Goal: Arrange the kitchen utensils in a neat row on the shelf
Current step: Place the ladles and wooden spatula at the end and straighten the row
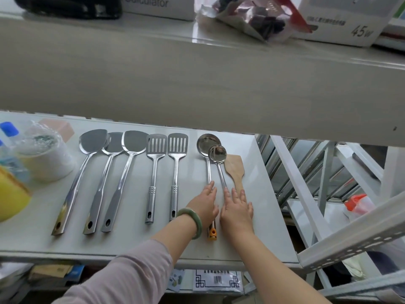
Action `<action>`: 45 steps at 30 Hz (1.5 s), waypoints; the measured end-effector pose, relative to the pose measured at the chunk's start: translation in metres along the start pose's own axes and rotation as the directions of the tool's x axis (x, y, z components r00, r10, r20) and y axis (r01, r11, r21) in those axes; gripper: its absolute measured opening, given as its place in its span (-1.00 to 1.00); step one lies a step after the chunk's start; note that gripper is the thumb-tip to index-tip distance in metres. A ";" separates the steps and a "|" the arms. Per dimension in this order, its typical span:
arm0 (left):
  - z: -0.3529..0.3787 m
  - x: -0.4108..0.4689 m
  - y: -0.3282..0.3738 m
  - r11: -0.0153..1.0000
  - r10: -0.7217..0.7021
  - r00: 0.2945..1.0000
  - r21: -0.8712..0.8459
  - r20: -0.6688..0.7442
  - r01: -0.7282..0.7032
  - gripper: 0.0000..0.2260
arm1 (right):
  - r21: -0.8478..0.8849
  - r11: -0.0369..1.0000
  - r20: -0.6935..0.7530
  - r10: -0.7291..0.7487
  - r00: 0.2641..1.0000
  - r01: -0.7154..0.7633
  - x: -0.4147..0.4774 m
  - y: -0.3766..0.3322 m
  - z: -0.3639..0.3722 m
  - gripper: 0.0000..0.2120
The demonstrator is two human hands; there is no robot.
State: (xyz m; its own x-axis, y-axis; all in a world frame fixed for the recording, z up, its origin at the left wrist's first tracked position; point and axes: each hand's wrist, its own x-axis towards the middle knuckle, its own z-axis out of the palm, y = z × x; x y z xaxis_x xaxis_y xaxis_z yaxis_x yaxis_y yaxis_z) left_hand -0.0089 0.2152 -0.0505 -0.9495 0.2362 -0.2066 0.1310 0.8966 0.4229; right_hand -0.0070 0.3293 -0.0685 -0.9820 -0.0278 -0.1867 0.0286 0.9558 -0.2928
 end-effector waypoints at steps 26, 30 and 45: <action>-0.068 -0.172 -0.235 0.938 -0.344 0.790 -0.143 -0.508 0.316 -0.52 | 0.014 0.836 0.055 -0.549 0.834 0.549 -0.053 -0.233 0.059 -0.46; -0.064 -0.172 -0.248 0.925 -0.374 0.840 -0.087 -0.393 0.371 -0.44 | -0.003 0.831 0.135 -0.551 0.824 0.556 -0.058 -0.264 0.083 -0.46; -0.071 -0.144 -0.272 0.920 -0.390 0.900 -0.033 -0.196 0.391 -0.47 | 0.084 0.946 0.134 -0.321 0.938 0.312 -0.055 -0.287 0.091 -0.38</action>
State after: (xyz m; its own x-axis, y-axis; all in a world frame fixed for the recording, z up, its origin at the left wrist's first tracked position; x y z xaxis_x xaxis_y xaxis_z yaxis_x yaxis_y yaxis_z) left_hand 0.0724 -0.0895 -0.0734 -0.9612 -0.2106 -0.1779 -0.2606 0.9045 0.3375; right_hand 0.0554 0.0296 -0.0590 -0.9048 -0.3722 -0.2068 -0.2638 0.8713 -0.4139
